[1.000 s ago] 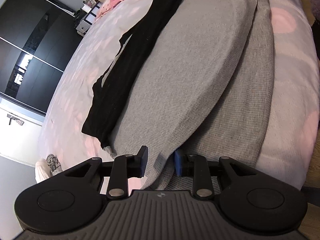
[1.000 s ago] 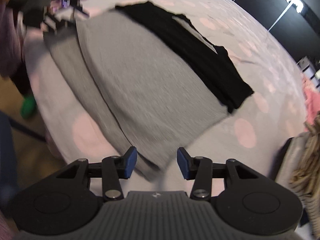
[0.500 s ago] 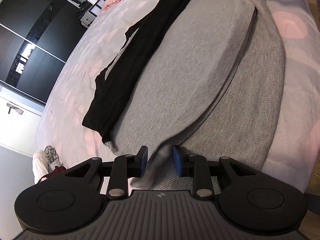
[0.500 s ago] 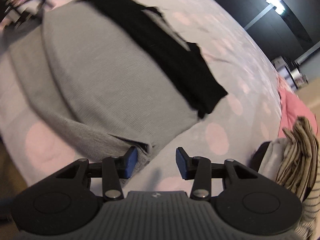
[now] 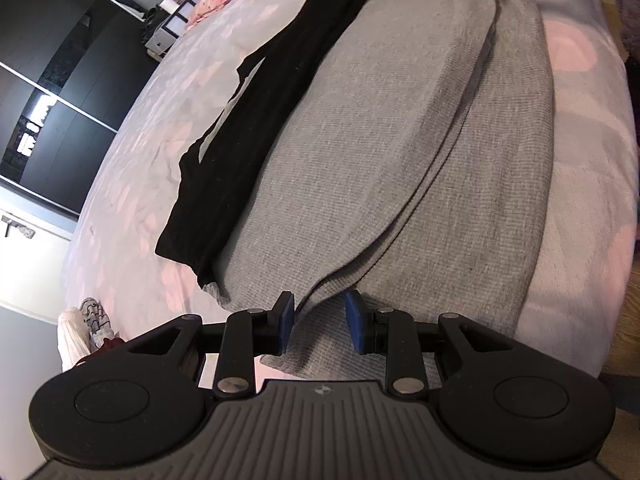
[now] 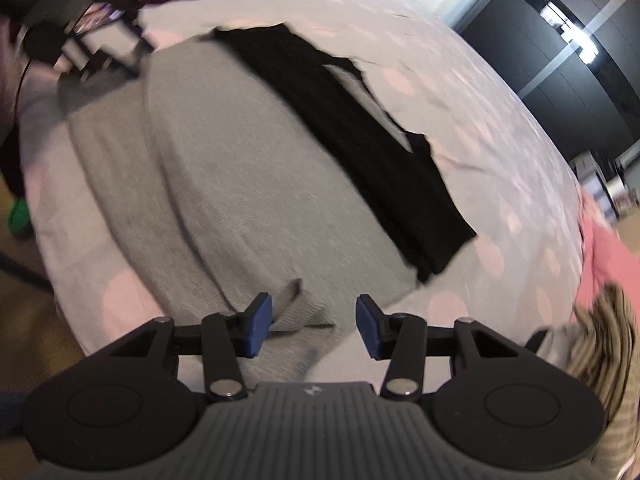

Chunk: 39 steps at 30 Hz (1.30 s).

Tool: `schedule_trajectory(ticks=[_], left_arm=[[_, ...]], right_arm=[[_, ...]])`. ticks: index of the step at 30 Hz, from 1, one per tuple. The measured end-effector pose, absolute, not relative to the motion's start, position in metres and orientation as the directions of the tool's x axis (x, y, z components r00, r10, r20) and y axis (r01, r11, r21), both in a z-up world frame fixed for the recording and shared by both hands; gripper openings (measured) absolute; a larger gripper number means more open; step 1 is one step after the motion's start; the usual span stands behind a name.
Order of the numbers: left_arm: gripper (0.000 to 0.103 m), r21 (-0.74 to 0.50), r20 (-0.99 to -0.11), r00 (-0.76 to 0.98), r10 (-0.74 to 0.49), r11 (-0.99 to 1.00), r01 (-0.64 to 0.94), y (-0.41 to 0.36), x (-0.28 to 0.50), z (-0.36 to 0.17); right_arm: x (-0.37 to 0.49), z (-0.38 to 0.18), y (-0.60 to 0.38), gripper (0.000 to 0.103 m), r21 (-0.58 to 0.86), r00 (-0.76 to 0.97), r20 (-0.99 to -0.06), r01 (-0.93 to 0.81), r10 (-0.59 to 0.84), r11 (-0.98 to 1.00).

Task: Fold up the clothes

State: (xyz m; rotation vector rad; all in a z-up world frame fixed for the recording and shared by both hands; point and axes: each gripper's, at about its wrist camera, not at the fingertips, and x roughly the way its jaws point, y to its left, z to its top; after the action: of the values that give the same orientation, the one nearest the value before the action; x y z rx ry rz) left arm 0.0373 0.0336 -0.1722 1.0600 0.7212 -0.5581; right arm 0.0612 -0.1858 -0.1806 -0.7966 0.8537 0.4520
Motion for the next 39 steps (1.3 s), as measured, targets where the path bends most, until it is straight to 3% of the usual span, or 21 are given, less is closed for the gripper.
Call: schedule_trajectory(ticks=[4, 12, 17, 19, 22, 28, 34, 39], left_arm=[[0.042, 0.576, -0.759, 0.645, -0.087, 0.370, 0.729, 0.040, 0.039, -0.168], [0.042, 0.605, -0.752, 0.655, -0.074, 0.318, 0.730, 0.037, 0.042, -0.177], [0.040, 0.613, -0.747, 0.661, -0.072, 0.310, 0.726, 0.032, 0.048, -0.183], [0.028, 0.600, -0.756, 0.650, -0.076, 0.316, 0.735, 0.029, 0.051, -0.184], [0.021, 0.578, -0.770, 0.633, -0.076, 0.336, 0.744, 0.026, 0.055, -0.184], [0.021, 0.569, -0.774, 0.629, -0.076, 0.354, 0.743, 0.026, 0.057, -0.184], [0.021, 0.575, -0.772, 0.632, -0.066, 0.351, 0.739, 0.024, 0.055, -0.184], [0.021, 0.575, -0.770, 0.635, -0.068, 0.359, 0.735, 0.025, 0.053, -0.183]], right_arm=[[0.046, -0.213, -0.167, 0.051, -0.604, 0.632, -0.773, -0.710, -0.052, 0.361], [0.032, -0.225, -0.148, 0.051, -0.610, 0.627, -0.777, -0.769, 0.046, 0.191], [0.021, -0.235, -0.141, 0.051, -0.590, 0.599, -0.796, -0.800, 0.083, 0.109], [0.021, -0.239, -0.140, 0.051, -0.593, 0.599, -0.796, -0.800, 0.083, 0.088], [0.033, -0.239, -0.144, 0.049, -0.593, 0.603, -0.797, -0.794, 0.046, 0.132], [0.035, -0.244, -0.161, 0.048, -0.610, 0.611, -0.792, -0.787, -0.017, 0.094], [0.002, -0.262, -0.157, 0.051, -0.710, 0.717, -0.696, -0.683, 0.027, -0.172], [0.000, -0.250, -0.152, 0.049, -0.672, 0.678, -0.735, -0.728, 0.004, -0.137]])
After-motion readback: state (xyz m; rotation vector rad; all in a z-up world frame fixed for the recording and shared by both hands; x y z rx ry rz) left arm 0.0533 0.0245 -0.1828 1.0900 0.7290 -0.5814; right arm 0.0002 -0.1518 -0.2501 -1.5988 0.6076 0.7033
